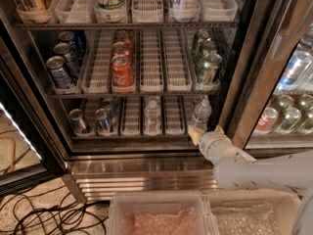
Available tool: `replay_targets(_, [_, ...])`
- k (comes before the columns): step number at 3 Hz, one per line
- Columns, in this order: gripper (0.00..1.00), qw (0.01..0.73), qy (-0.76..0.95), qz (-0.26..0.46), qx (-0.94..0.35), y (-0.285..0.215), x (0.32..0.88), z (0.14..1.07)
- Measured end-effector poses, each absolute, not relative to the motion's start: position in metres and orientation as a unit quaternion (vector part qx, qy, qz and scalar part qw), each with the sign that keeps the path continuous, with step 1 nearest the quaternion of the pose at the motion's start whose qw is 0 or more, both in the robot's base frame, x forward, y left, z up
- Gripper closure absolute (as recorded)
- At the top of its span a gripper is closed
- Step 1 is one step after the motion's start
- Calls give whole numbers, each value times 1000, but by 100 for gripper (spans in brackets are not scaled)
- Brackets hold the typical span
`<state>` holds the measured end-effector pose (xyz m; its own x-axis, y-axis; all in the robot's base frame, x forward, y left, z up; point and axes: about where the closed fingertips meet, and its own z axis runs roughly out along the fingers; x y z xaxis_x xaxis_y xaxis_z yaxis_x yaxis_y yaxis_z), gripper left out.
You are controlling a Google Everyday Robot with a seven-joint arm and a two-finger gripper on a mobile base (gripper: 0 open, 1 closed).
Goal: Pick water bottle from bottom shelf of fridge
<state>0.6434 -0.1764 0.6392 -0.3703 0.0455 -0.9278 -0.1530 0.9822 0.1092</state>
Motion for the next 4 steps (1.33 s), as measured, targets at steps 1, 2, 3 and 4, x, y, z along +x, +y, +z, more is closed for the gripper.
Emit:
replay_targets(1, [38, 560, 823, 89, -33, -180, 643, 639])
replay_targets(2, [36, 540, 831, 126, -43, -157, 629, 643])
replay_targets(3, [36, 493, 849, 181, -60, -120, 605, 637])
replay_targets(4, [34, 465, 857, 204, -83, -94, 573, 643])
